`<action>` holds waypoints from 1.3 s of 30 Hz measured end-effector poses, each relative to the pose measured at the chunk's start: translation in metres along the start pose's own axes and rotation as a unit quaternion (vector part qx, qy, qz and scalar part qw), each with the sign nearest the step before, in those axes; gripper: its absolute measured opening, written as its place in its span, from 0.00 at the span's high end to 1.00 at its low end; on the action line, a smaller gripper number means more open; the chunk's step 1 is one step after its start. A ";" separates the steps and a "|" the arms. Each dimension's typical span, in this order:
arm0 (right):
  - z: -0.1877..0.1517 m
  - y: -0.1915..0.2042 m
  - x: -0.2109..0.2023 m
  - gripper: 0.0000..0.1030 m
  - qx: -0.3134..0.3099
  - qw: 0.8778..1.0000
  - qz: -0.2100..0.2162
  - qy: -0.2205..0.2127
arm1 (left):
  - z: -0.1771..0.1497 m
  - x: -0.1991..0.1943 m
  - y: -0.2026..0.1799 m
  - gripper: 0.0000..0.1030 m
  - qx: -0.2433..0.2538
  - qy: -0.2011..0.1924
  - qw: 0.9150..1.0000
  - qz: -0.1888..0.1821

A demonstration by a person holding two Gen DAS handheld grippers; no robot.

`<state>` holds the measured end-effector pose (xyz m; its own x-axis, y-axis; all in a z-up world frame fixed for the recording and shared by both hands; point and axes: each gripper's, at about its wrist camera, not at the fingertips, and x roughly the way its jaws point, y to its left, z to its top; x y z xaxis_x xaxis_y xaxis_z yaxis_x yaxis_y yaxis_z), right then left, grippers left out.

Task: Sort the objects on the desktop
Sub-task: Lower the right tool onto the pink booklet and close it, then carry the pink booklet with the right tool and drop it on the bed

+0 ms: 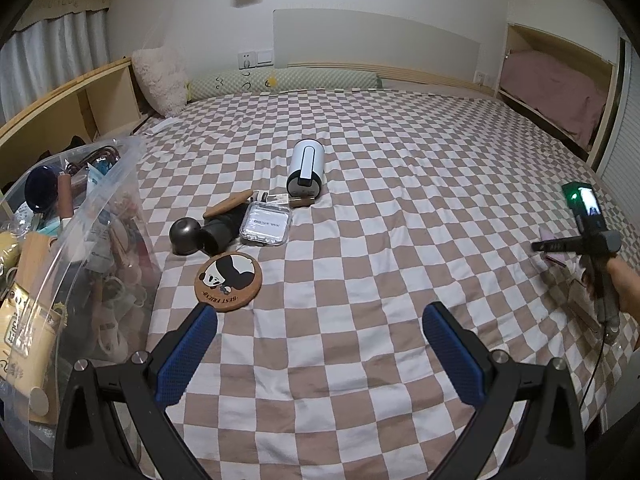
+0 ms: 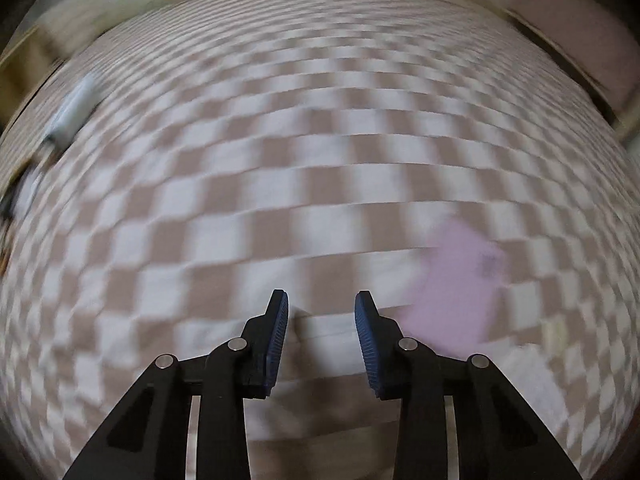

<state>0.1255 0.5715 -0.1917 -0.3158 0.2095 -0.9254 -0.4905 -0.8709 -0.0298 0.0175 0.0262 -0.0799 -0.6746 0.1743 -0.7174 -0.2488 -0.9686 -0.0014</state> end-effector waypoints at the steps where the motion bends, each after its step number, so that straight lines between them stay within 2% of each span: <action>1: 0.003 -0.020 0.002 0.66 0.027 1.000 -0.007 0.002 | 0.000 0.000 0.000 0.00 0.000 0.000 1.000 0.000; 3: 0.003 -0.057 0.006 0.66 0.087 0.996 -0.007 0.007 | 0.000 0.001 0.001 0.00 0.000 0.000 1.000 0.000; 6: -0.003 -0.100 0.013 0.66 0.176 0.984 0.028 0.017 | 0.000 0.003 0.001 0.00 -0.001 0.004 1.000 -0.002; 9: -0.001 -0.108 0.018 0.66 0.189 0.981 0.046 0.021 | -0.002 0.007 -0.001 0.00 0.004 0.010 1.000 0.001; 10: 0.000 -0.109 0.020 0.59 0.191 0.980 0.051 0.022 | -0.002 0.008 -0.002 0.00 0.006 0.012 1.000 0.002; 11: 0.001 -0.110 0.022 0.37 0.192 0.980 0.056 0.022 | -0.002 0.009 -0.002 0.00 0.007 0.013 1.000 0.002; 13: 0.003 -0.112 0.026 0.09 0.194 0.978 0.066 0.024 | -0.002 0.011 -0.002 0.00 0.008 0.015 1.000 0.002; 17: 0.008 -0.117 0.033 0.09 0.199 0.976 0.087 0.028 | -0.003 0.013 -0.001 0.00 0.009 0.017 1.000 0.004; 19: 0.011 -0.085 0.039 0.09 0.142 0.988 0.050 0.039 | -0.003 0.014 0.000 0.00 0.008 0.019 1.000 0.004; 20: 0.011 -0.073 0.040 0.12 0.110 0.993 0.026 0.040 | -0.003 0.014 0.000 0.00 0.008 0.020 1.000 0.004; 23: 0.007 -0.044 0.038 0.32 0.046 0.998 -0.013 0.029 | -0.004 0.016 0.001 0.00 0.007 0.022 1.000 0.004; 24: 0.005 -0.035 0.035 0.32 0.030 0.999 -0.021 0.023 | -0.005 0.015 0.001 0.00 0.008 0.022 1.000 0.003; 27: -0.003 -0.009 0.027 0.32 -0.005 0.999 0.024 0.022 | -0.006 0.014 0.001 0.00 0.010 0.020 1.000 0.003; 31: -0.030 0.058 0.011 0.32 -0.099 0.992 0.078 0.025 | -0.007 0.011 0.003 0.00 0.008 0.017 1.000 0.003; 35: -0.053 0.128 -0.008 0.32 -0.189 0.970 0.147 0.032 | -0.009 0.008 0.005 0.00 0.009 0.013 1.000 0.007; 39: -0.061 0.199 -0.016 0.32 -0.271 0.939 0.207 0.043 | -0.012 0.007 0.009 0.00 0.009 0.011 1.000 0.009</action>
<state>0.0821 0.3682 -0.2059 -0.3109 -0.2123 -0.9264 0.1529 -0.9732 0.1717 0.0193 0.0165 -0.0935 -0.6639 0.1521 -0.7322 -0.2485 -0.9683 0.0241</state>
